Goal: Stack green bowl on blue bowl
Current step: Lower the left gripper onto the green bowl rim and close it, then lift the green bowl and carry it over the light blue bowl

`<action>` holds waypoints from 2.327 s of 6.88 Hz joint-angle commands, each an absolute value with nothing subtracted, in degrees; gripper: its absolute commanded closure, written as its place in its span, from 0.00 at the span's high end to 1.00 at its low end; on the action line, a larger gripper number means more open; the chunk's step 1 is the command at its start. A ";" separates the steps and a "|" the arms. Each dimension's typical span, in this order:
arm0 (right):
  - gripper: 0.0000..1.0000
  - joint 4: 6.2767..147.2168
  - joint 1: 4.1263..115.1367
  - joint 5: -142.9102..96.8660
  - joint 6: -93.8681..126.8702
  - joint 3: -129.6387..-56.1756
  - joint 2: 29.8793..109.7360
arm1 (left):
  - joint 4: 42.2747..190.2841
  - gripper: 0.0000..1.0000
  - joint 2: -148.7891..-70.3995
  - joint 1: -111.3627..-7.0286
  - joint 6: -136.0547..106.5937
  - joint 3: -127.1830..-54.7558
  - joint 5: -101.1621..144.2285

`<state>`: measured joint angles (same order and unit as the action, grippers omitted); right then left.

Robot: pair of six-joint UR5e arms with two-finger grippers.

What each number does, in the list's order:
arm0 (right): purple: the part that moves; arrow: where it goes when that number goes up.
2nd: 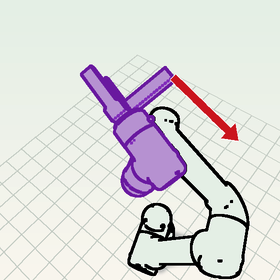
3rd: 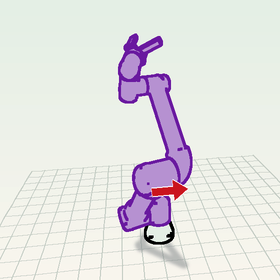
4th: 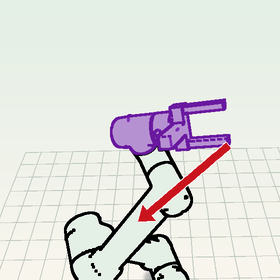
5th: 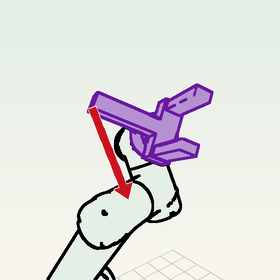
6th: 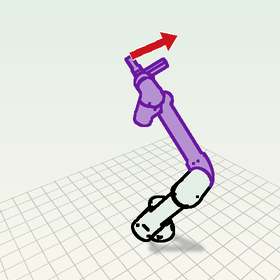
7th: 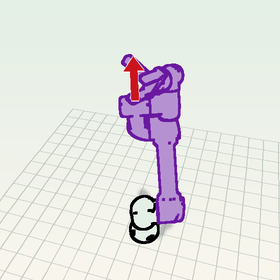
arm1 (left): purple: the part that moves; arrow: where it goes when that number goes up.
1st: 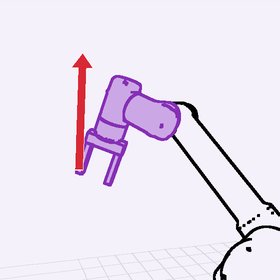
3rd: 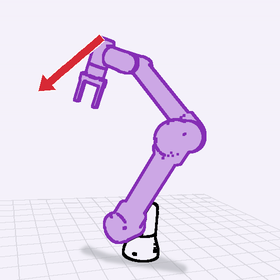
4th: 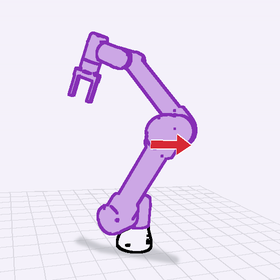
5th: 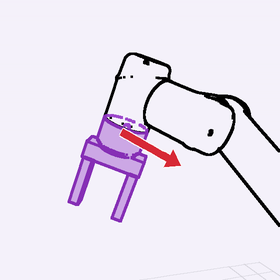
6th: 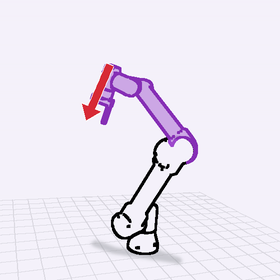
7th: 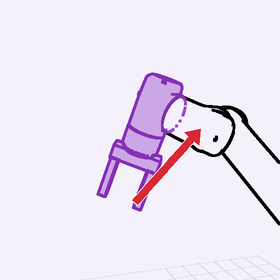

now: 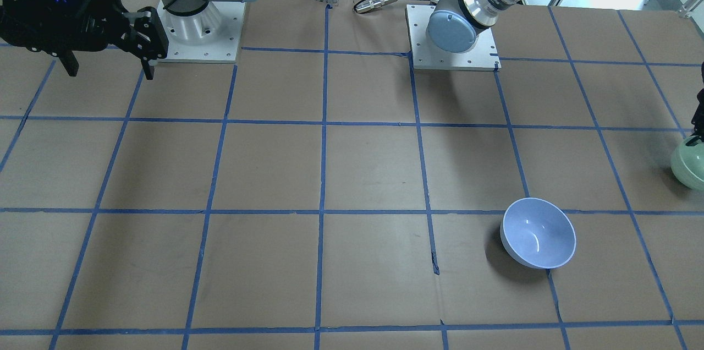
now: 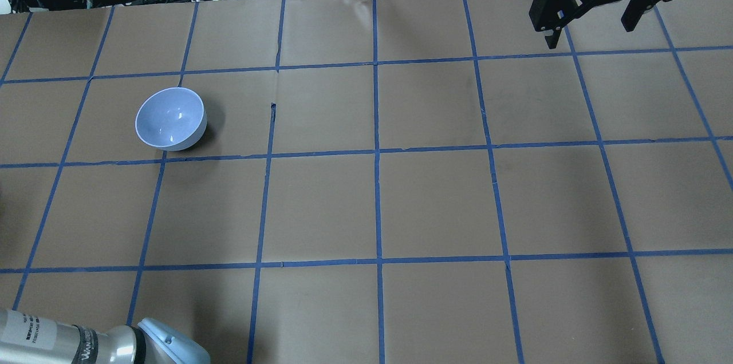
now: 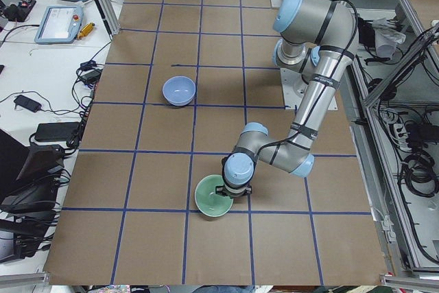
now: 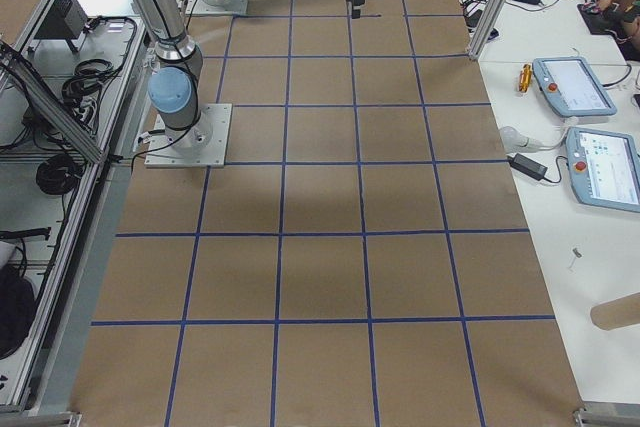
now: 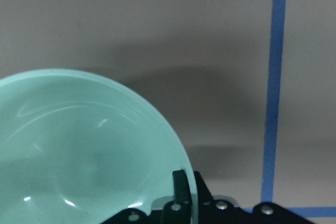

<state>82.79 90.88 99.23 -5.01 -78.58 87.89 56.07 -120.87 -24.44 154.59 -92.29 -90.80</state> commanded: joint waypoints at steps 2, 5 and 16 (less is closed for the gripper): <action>1.00 82.79 90.88 99.23 -5.01 -78.57 87.89 | 56.07 0.00 -120.85 -24.43 154.60 -92.29 -90.79; 1.00 82.79 90.88 99.23 -5.01 -78.57 87.89 | 56.07 0.00 -120.85 -24.43 154.60 -92.11 -90.79; 1.00 82.79 90.88 99.23 -5.01 -78.57 87.89 | 60.56 0.00 -97.83 -55.77 134.70 -104.73 -84.82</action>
